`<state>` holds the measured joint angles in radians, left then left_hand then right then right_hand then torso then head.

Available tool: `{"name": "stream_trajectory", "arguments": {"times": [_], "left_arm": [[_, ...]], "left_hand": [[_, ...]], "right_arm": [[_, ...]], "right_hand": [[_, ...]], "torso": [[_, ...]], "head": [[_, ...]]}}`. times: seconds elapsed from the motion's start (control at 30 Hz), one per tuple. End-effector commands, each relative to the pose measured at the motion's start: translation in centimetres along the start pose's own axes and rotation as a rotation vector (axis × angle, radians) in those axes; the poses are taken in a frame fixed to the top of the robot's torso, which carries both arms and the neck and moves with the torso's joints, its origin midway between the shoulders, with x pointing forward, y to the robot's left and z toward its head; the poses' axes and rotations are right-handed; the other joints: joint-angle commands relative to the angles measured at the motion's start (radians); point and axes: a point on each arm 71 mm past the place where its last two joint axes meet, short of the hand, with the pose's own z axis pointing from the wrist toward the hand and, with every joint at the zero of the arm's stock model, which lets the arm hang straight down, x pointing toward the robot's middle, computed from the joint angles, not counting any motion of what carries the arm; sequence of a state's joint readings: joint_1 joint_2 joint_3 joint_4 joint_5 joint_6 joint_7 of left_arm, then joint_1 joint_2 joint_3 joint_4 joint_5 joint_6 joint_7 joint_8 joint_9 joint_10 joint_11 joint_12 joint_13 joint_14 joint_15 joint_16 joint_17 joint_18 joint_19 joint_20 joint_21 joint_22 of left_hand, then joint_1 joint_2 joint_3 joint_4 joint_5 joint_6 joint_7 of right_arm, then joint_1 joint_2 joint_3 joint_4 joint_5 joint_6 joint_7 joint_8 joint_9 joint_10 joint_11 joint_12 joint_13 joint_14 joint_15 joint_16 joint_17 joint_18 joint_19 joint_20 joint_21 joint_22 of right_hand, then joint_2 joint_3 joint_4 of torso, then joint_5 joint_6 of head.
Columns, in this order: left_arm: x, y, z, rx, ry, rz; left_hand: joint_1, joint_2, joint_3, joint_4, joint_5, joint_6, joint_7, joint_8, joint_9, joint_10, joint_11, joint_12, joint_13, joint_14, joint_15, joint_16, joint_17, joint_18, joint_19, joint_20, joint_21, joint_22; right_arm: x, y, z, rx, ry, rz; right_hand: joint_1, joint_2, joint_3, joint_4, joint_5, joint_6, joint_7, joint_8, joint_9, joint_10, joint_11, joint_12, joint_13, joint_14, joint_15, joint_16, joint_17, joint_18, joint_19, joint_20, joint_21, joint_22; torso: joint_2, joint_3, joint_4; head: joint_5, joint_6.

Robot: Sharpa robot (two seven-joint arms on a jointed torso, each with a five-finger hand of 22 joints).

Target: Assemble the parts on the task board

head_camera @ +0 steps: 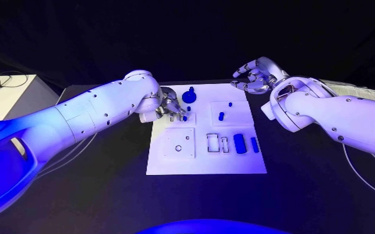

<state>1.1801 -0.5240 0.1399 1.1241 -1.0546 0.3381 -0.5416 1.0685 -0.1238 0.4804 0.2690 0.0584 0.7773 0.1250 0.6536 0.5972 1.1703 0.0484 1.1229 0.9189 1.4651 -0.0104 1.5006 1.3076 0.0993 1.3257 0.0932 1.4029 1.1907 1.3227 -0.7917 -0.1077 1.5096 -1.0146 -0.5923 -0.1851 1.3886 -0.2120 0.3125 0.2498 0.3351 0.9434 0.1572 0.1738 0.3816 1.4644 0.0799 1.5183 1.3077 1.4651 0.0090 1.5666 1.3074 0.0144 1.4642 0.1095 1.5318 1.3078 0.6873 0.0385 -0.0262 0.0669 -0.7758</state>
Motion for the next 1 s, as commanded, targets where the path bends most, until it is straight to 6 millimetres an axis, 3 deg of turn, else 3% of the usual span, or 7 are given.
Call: {"name": "stream_trajectory", "arguments": {"times": [0.03, 0.33, 0.6, 0.8, 1.0], "left_arm": [[0.06, -0.29, 0.11, 0.01, 0.007, -0.008], [0.18, -0.52, 0.37, 0.013, 0.01, -0.012], [0.24, -0.59, 0.39, 0.016, 0.01, -0.012], [0.25, -0.53, 0.3, 0.02, 0.011, -0.019], [0.25, -0.52, 0.26, 0.025, 0.012, -0.029]], "left_hand": [[0.013, 0.0, 0.008, -0.003, -0.004, -0.007, -0.002, -0.007, 0.003, -0.009, -0.001, -0.005, -0.001, 0.056, -0.003, -0.003, 0.156, -0.019, -0.006, -0.002, 0.001, -0.001], [0.019, 0.005, 0.019, -0.005, -0.004, -0.008, -0.002, -0.009, 0.008, -0.009, -0.001, -0.004, 0.0, 0.055, -0.003, -0.004, 0.156, -0.018, -0.007, -0.002, 0.0, -0.002], [0.028, 0.005, 0.03, -0.012, -0.004, -0.008, -0.002, -0.011, 0.014, -0.01, -0.001, -0.005, 0.0, 0.055, -0.003, -0.004, 0.155, -0.018, -0.01, -0.001, -0.001, -0.004], [0.059, 0.0, 0.089, -0.042, -0.004, -0.006, -0.005, -0.02, 0.035, -0.013, -0.004, -0.008, -0.001, 0.055, -0.005, -0.004, 0.156, -0.018, -0.01, -0.002, 0.001, -0.001], [0.088, 0.01, 0.186, -0.097, -0.004, -0.005, -0.008, -0.027, 0.061, -0.013, -0.008, -0.012, -0.002, 0.055, -0.009, -0.005, 0.156, -0.018, -0.011, -0.006, 0.001, 0.0]], "right_arm": [[0.08, 0.14, 0.04, -0.007, 0.006, -0.012], [0.18, 0.27, 0.14, -0.011, 0.005, -0.012], [0.24, 0.32, 0.21, -0.012, 0.004, -0.012], [0.23, 0.3, 0.23, -0.011, 0.003, -0.012], [0.22, 0.28, 0.23, -0.01, 0.002, -0.013]], "right_hand": [[-0.003, 0.003, 0.005, 0.004, 0.003, -0.009, 0.001, 0.004, 0.002, 0.049, -0.005, -0.003, 0.205, 0.103, -0.008, 0.0, 0.252, -0.003, 0.086, -0.006, -0.003, 0.23], [-0.003, 0.004, 0.006, 0.004, 0.003, -0.009, 0.001, 0.005, 0.002, 0.052, -0.005, -0.001, 0.207, 0.103, -0.008, 0.001, 0.253, -0.004, 0.087, -0.006, -0.002, 0.231], [-0.003, 0.004, 0.006, 0.004, 0.003, -0.009, 0.001, 0.005, 0.002, 0.052, -0.005, -0.001, 0.207, 0.103, -0.008, 0.001, 0.253, -0.004, 0.087, -0.006, -0.002, 0.231], [-0.003, 0.004, 0.006, 0.004, 0.003, -0.009, 0.001, 0.005, 0.002, 0.052, -0.005, -0.001, 0.207, 0.103, -0.008, 0.001, 0.253, -0.004, 0.087, -0.006, -0.002, 0.231], [-0.003, 0.004, 0.006, 0.004, 0.003, -0.009, 0.001, 0.005, 0.002, 0.052, -0.005, -0.001, 0.207, 0.103, -0.008, 0.001, 0.253, -0.004, 0.087, -0.006, -0.002, 0.231]], "torso": [[0.001, -0.0005, -0.001], [0.001, -0.0007, -0.0015], [0.002, -0.0012, 0.001], [0.001, -0.0013, 0.0004], [0.001, -0.0011, 0.0002]], "head": [[-0.001, -0.002], [-0.012, -0.005], [-0.012, -0.006], [-0.011, -0.006], [-0.01, -0.006]]}}
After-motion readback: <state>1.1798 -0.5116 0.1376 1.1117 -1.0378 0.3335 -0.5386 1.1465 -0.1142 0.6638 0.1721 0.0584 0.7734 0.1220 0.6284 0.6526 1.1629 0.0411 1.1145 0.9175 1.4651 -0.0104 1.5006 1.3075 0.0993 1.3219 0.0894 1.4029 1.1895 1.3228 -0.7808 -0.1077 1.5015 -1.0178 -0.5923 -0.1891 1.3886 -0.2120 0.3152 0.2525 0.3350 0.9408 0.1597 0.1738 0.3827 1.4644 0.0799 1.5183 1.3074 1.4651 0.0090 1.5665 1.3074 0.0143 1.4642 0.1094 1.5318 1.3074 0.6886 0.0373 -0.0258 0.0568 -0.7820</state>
